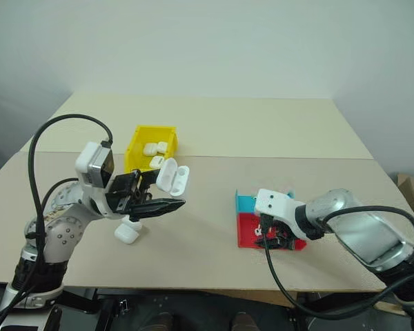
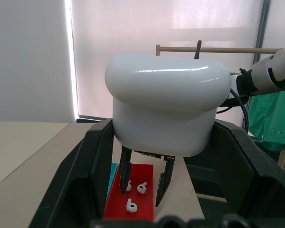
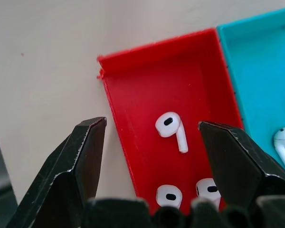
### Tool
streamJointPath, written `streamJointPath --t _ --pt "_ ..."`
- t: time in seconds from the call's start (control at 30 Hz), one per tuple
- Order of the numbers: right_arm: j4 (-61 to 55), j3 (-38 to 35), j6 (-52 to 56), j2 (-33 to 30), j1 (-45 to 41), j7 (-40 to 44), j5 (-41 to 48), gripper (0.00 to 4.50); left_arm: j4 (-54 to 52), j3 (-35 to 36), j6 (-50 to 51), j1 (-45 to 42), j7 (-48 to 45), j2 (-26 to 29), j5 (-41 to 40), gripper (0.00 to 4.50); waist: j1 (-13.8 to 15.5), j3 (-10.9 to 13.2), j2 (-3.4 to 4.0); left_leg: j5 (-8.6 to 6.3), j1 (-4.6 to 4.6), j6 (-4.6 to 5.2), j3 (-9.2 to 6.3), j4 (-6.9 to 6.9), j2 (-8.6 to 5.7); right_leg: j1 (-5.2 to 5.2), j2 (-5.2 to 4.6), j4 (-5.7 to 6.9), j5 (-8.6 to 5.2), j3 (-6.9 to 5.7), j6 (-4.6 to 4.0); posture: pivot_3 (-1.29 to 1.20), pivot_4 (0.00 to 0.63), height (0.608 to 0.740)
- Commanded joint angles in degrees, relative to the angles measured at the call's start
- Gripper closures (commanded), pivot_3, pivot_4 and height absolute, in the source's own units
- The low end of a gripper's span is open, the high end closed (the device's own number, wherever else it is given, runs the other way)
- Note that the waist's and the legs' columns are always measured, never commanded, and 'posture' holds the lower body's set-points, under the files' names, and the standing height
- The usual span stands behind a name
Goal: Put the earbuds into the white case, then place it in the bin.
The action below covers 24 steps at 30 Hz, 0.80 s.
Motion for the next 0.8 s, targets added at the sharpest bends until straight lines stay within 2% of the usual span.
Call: streamJointPath --t 0.03,0.13,0.23,0.3,0.8 --pt "1.44 1.35 -3.24 0.39 -2.01 2.22 -4.35 0.85 -3.01 1.29 -0.15 0.48 1.13 0.17 0.11 1.74 0.02 0.00 0.00 0.00 -0.01 0.00 0.00 0.00 0.00 0.00 0.00 0.00 0.00 0.00 0.00 0.00 0.150 0.740" --pt "3.21 2.22 -4.50 1.45 -2.68 3.59 -6.69 0.85 -3.90 1.09 -0.12 1.21 1.92 -0.03 0.16 1.74 0.03 0.00 0.00 0.00 0.01 0.00 0.00 0.00 0.00 0.01 0.00 0.00 0.00 -0.01 0.00 0.00 0.150 0.740" --pt "3.96 1.84 -5.46 2.27 -3.15 5.71 -7.58 1.47 -4.78 1.15 0.06 1.79 2.53 -0.05 -0.11 1.74 -0.03 0.00 0.00 0.00 0.02 0.00 -0.01 0.00 0.00 0.02 0.00 0.01 0.00 -0.01 0.00 0.00 0.150 0.740" --pt "3.93 1.17 -6.11 2.67 -2.95 6.43 -8.09 2.09 -5.16 1.34 0.21 1.97 2.87 0.07 -0.35 1.74 -0.01 0.00 0.00 0.00 0.02 0.00 -0.01 0.00 0.00 0.02 0.00 0.01 0.00 -0.01 0.00 0.00 0.150 0.740" --pt "8.30 1.36 -9.49 6.18 -3.62 9.68 -13.50 2.09 -7.12 0.88 1.13 3.49 4.07 0.75 0.09 1.74 0.02 0.00 0.00 0.00 0.02 0.00 -0.01 0.00 0.00 0.01 0.01 0.01 0.00 -0.02 0.00 0.00 0.150 0.740"
